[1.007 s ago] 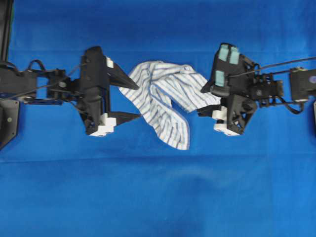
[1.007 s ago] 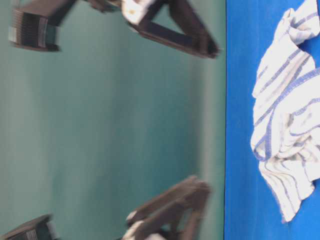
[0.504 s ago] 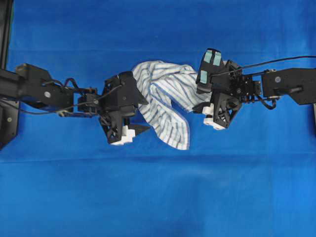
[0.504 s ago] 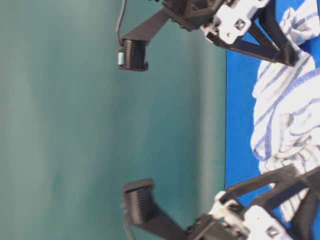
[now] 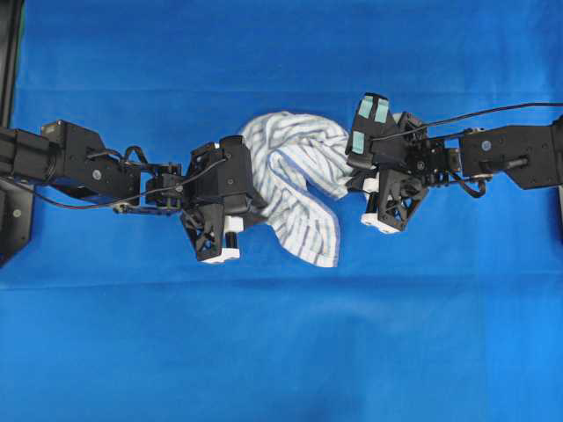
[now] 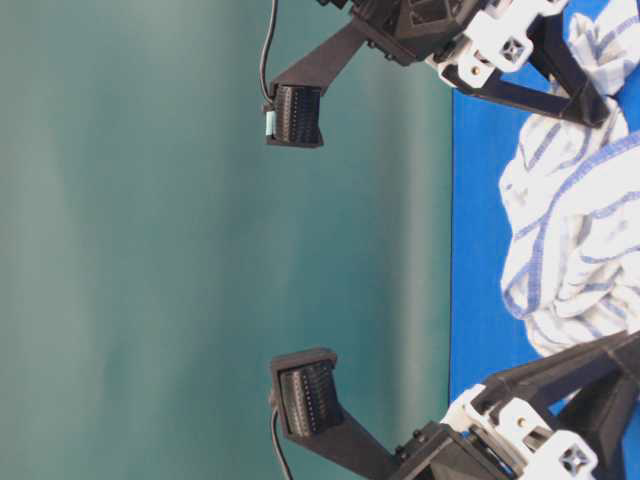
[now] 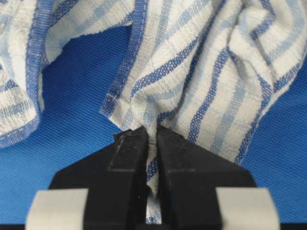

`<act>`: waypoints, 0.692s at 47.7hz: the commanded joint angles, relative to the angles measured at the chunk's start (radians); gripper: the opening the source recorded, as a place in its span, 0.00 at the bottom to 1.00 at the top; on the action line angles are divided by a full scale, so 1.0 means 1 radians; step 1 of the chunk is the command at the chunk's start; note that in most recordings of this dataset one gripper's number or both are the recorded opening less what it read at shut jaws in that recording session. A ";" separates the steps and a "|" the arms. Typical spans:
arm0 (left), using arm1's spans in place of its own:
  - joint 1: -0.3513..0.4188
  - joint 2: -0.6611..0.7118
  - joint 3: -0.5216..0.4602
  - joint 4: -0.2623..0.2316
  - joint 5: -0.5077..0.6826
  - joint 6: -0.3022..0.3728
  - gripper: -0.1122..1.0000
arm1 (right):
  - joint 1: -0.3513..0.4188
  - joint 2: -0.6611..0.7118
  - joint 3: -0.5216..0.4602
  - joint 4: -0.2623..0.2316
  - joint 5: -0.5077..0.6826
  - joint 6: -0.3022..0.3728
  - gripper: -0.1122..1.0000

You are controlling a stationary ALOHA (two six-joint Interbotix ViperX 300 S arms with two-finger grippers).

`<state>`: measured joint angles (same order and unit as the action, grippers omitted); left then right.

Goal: Lift the towel with both arms.

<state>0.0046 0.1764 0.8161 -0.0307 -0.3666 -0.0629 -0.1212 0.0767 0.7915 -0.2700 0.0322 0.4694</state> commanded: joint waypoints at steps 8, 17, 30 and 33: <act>0.000 -0.035 -0.015 -0.002 0.017 0.002 0.12 | 0.000 -0.034 -0.012 0.002 0.000 -0.002 0.13; 0.000 -0.120 -0.015 -0.003 0.057 0.003 0.12 | 0.002 -0.107 -0.025 0.006 0.038 0.000 0.13; 0.000 -0.362 -0.018 -0.002 0.198 0.006 0.12 | 0.028 -0.296 -0.103 0.011 0.247 -0.002 0.13; -0.002 -0.419 -0.021 -0.002 0.232 0.011 0.12 | 0.031 -0.334 -0.129 0.011 0.304 -0.002 0.13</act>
<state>0.0061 -0.1565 0.8145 -0.0322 -0.1687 -0.0552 -0.0951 -0.1933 0.7087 -0.2608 0.2792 0.4679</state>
